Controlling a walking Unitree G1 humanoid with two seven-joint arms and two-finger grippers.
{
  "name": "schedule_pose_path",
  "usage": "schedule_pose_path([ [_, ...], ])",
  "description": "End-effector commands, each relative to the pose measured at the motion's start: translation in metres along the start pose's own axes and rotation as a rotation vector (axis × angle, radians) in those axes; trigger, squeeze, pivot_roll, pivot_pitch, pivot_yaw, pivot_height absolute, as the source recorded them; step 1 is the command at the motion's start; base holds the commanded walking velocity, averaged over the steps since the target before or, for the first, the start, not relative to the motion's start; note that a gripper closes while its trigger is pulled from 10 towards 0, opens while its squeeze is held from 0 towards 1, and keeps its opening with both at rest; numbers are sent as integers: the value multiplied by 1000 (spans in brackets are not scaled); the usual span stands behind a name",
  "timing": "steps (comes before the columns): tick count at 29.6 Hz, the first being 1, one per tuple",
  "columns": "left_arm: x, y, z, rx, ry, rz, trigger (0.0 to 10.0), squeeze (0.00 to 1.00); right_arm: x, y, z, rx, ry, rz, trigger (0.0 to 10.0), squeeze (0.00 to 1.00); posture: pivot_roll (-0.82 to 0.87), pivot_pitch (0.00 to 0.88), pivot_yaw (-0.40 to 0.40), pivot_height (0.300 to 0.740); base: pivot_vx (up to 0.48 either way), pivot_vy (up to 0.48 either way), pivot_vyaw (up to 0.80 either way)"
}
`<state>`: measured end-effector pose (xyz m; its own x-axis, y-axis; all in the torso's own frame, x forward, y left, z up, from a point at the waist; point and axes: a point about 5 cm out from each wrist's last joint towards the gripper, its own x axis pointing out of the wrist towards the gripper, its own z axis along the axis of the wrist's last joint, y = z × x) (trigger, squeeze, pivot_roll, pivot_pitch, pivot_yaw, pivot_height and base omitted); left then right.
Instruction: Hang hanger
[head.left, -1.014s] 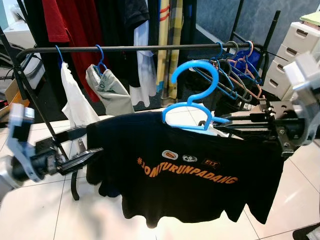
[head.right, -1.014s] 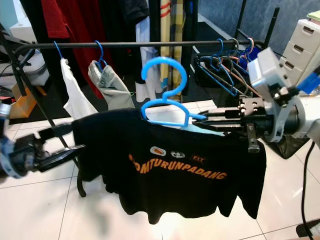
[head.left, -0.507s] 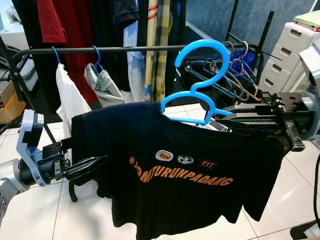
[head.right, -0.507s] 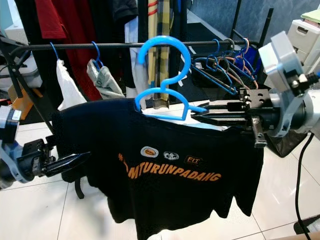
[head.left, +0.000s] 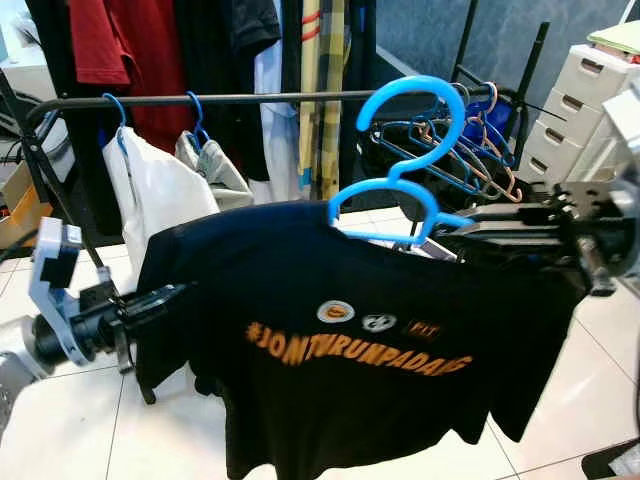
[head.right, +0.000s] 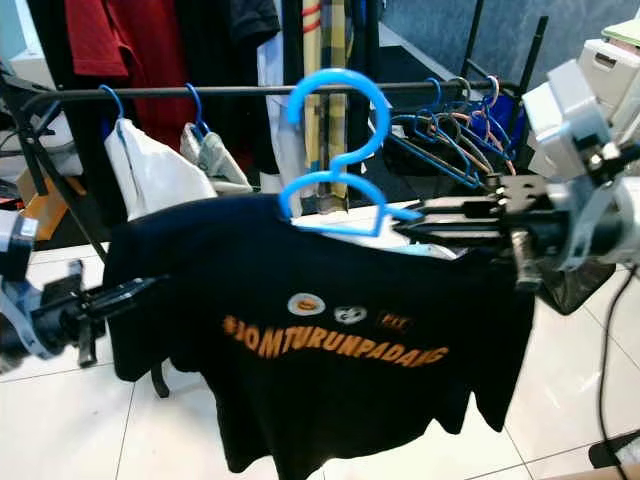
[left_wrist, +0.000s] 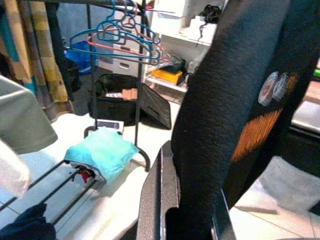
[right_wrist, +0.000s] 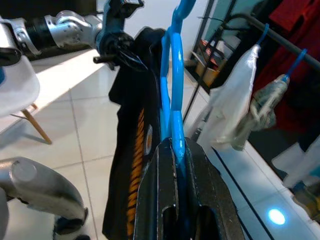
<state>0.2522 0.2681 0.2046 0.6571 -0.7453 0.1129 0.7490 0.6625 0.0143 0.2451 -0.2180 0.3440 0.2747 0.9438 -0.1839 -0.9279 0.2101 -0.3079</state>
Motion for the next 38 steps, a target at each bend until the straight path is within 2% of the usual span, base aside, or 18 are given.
schedule_pose_path([
  [1,-10,18,3,48,17,145,549,0,-10,0,-6,-7,68,-32,0,0,-120,0,-1,740,0,0,0],
  [3,-11,21,4,54,12,172,549,0,-11,1,-9,0,90,-33,0,0,-120,0,-1,740,0,0,0],
  [4,-13,27,9,65,-6,220,1882,0,-13,2,-15,14,135,-35,0,0,-119,0,-2,740,0,0,0],
  [6,-16,35,18,75,-58,298,1882,0,-16,5,-29,38,222,-36,0,0,-120,0,-4,740,0,0,0],
  [8,-17,38,22,75,-81,325,1882,0,-16,6,-35,48,257,-35,0,0,-120,0,-4,740,0,0,0],
  [11,-17,40,24,74,-94,337,1882,0,-16,7,-38,52,274,-34,0,0,-120,0,-4,740,0,0,0],
  [12,-16,42,29,72,-127,354,2275,0,-15,9,-45,66,299,-30,0,0,-120,0,-4,740,0,0,0],
  [15,-14,43,31,70,-152,361,2157,0,-13,10,-48,75,293,-34,0,0,-118,0,-1,740,0,0,0],
  [18,-12,46,32,64,-171,381,2471,0,-12,10,-47,80,263,-44,0,0,-118,0,0,740,0,0,0],
  [19,-12,55,25,40,-163,464,2392,0,-14,5,-34,56,151,-94,0,0,-118,0,3,740,0,0,0],
  [24,-12,59,18,19,-138,513,2275,0,-16,2,-25,43,92,-120,0,0,-119,0,3,740,0,0,0],
  [25,-11,64,4,-27,-88,589,1961,0,-20,-2,-13,24,6,-151,0,0,-120,0,5,740,0,0,0],
  [28,-11,67,-7,-52,-48,645,2078,0,-24,-4,-5,14,-59,-168,0,0,-121,0,6,740,0,0,0],
  [30,-4,66,-37,-132,52,720,2745,0,-28,-6,10,-1,-173,-169,0,0,-120,0,6,740,0,0,0],
  [32,2,61,-53,-178,109,727,2745,0,-29,-6,17,-6,-228,-165,0,0,-120,0,7,740,0,0,0],
  [34,2,61,-53,-178,109,727,2745,0,-29,-6,17,-6,-228,-165,0,0,-120,0,7,740,0,0,0],
  [36,13,51,-61,-203,122,675,2784,0,-30,-8,20,-6,-269,-175,0,0,-119,0,7,740,0,0,0],
  [38,13,51,-61,-203,122,675,2784,0,-30,-8,20,-6,-269,-175,0,0,-119,0,7,740,0,0,0],
])
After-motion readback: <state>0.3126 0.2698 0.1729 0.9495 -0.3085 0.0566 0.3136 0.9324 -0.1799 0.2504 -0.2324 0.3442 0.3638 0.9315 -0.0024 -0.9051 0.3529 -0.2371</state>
